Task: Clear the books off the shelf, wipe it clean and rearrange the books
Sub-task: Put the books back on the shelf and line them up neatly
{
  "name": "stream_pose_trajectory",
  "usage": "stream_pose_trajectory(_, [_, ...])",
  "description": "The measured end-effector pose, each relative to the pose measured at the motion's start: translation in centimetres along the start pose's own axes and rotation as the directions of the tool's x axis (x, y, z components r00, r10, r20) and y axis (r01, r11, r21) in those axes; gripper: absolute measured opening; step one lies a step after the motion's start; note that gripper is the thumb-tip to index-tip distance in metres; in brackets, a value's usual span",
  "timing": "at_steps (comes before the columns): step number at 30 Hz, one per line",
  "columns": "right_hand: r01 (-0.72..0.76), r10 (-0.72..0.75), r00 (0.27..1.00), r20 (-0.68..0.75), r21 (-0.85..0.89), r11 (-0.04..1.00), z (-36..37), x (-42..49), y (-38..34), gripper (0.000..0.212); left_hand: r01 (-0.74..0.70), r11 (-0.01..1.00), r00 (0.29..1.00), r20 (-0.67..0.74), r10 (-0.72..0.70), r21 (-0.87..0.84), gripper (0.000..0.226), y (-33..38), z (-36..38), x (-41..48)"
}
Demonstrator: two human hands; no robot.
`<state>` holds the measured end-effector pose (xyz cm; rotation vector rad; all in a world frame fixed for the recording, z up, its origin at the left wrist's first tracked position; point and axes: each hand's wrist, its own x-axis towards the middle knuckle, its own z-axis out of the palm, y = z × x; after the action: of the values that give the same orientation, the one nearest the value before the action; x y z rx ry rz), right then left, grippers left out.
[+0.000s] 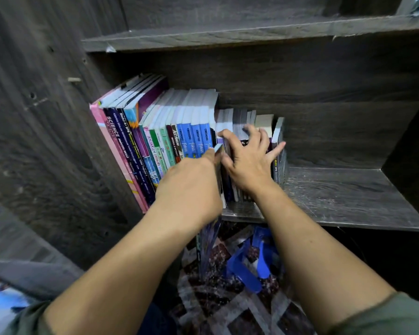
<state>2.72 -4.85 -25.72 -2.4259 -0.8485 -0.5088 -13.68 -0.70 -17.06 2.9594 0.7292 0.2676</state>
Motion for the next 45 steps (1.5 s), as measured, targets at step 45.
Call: stream_pose_trajectory(45, [-0.57, 0.368, 0.807, 0.462, 0.445, 0.69, 0.7, -3.0, 10.4, 0.107, 0.276, 0.852, 0.838, -0.546, 0.014, 0.445, 0.091, 1.6, 9.9, 8.1])
